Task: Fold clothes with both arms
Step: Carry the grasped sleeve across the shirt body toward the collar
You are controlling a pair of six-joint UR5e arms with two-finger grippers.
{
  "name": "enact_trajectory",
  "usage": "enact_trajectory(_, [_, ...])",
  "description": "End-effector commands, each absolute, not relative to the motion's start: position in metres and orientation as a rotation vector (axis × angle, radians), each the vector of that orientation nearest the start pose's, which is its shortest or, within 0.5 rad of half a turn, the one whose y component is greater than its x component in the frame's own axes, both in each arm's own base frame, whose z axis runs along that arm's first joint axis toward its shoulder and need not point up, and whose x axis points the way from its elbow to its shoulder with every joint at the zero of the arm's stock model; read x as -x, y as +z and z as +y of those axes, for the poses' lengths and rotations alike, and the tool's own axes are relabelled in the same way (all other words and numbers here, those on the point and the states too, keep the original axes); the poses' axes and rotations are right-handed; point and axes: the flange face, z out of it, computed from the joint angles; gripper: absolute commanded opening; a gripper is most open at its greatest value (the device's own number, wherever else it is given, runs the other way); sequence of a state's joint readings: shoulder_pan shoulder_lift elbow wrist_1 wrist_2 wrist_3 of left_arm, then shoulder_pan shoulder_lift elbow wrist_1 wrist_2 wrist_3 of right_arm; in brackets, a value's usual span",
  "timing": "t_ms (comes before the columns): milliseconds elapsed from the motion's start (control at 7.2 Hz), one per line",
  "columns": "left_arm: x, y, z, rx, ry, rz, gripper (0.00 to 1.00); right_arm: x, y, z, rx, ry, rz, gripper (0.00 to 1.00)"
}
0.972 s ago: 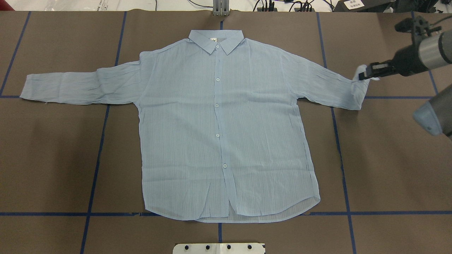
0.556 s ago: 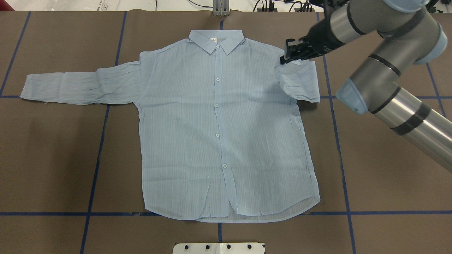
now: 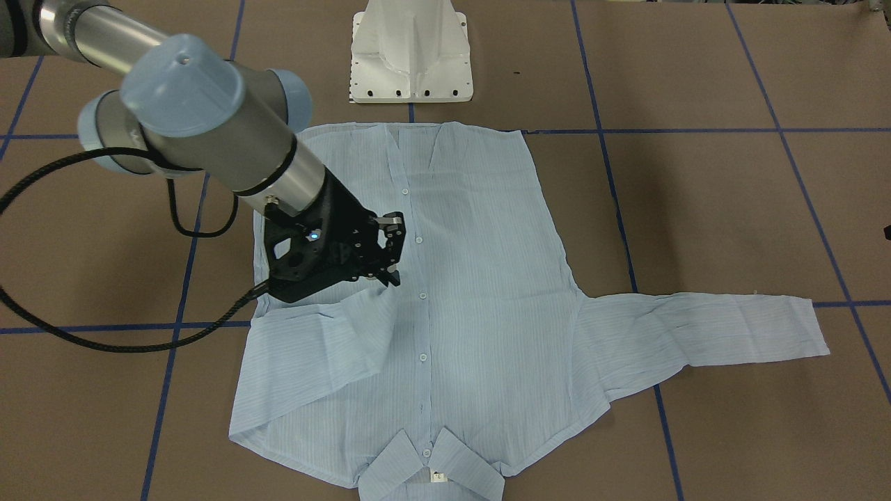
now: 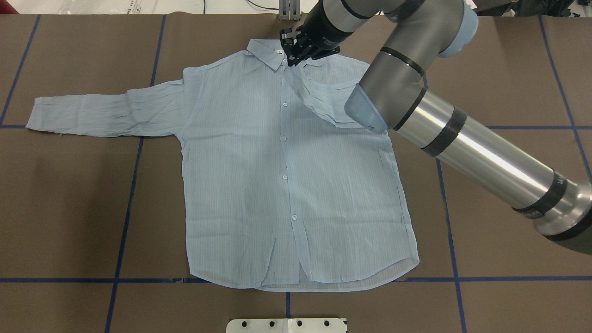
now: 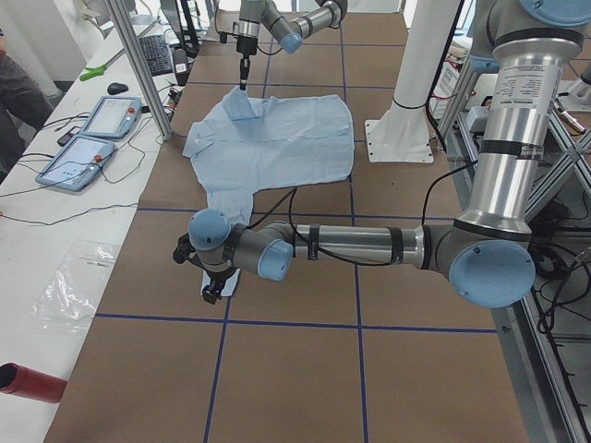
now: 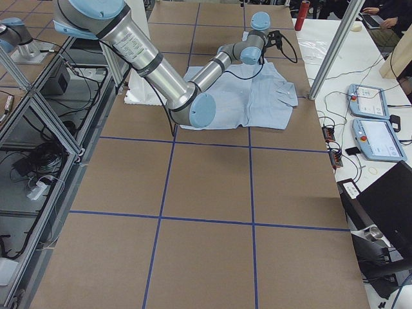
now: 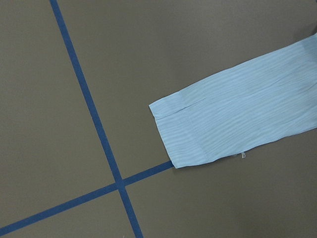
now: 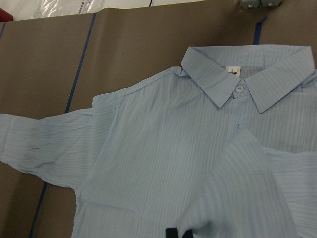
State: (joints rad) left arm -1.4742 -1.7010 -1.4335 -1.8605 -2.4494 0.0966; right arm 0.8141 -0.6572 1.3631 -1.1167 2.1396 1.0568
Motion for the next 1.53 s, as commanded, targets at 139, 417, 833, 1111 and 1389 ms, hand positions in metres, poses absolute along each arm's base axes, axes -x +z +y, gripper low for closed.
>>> enact_trajectory(139, [0.002,0.621,-0.564,-0.263,0.303,0.876,1.0,0.553,0.115,-0.589,-0.298,-0.063,-1.091,0.0])
enact_trajectory(417, [0.002,0.617,-0.568,-0.269,0.305,0.874,1.0,0.621,0.115,-0.559,-0.297,-0.091,-1.034,0.0])
enact_trajectory(833, [0.002,0.615,-0.569,-0.272,0.304,0.868,1.0,0.676,0.067,-0.533,-0.379,-0.089,-1.013,0.99])
enact_trajectory(1111, [0.002,0.617,-0.569,-0.268,0.298,0.869,1.0,0.676,0.068,-0.533,-0.373,-0.075,-1.012,0.99])
enact_trajectory(1389, [-0.011,0.607,-0.57,-0.288,0.113,0.872,0.99,0.664,0.06,-0.53,-0.305,0.02,-1.007,0.99])
